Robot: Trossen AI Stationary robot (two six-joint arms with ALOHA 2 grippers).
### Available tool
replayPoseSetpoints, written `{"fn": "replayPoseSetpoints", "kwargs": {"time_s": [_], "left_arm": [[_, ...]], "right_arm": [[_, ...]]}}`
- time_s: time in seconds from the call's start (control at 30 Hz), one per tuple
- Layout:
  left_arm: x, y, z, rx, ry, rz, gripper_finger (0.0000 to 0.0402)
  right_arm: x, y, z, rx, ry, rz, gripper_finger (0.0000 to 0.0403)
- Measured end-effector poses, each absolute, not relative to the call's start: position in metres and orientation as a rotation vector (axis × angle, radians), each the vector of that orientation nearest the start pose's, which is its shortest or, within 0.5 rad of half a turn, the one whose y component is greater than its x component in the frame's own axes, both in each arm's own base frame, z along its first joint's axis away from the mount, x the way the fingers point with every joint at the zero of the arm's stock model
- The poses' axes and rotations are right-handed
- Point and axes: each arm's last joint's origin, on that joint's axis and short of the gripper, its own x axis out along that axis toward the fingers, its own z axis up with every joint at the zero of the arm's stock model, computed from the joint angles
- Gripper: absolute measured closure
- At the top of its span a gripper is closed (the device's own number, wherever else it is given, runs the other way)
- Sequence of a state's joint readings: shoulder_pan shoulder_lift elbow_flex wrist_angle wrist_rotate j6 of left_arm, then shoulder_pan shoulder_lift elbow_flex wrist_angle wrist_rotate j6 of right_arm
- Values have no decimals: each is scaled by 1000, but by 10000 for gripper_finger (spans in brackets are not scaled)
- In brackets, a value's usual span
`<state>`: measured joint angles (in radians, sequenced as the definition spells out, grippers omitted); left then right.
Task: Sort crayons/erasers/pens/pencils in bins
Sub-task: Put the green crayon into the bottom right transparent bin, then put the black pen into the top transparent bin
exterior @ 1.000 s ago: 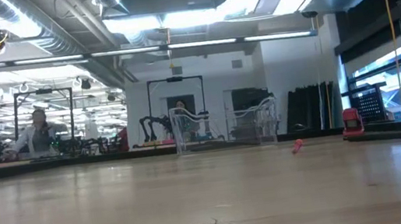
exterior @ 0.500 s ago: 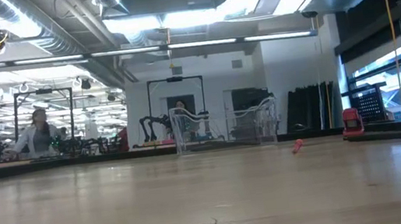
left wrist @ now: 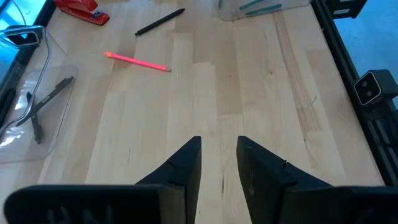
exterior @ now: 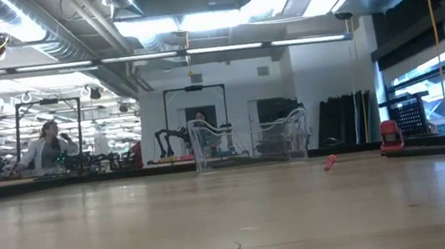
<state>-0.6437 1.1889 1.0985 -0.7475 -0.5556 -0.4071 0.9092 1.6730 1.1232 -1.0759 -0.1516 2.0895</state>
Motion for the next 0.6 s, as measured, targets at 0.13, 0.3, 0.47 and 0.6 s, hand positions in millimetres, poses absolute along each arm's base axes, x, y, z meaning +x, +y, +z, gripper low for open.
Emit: {"fn": "replayPoseSetpoints", "kwargs": {"time_s": [0.13,0.3,0.47,0.6], "left_arm": [[195,-128,317,81,688,59,306],[195,-128,317,81,688,59,306],[195,-128,317,81,688,59,306],[195,-128,317,82,689,59,306]], "right_arm": [[172,224,193,911,1525,-977,354],[172,224,193,912,1524,-978,308],[174,223,195,918,1525,-982,269],[179,226,210,916,1523,-950,259]]}}
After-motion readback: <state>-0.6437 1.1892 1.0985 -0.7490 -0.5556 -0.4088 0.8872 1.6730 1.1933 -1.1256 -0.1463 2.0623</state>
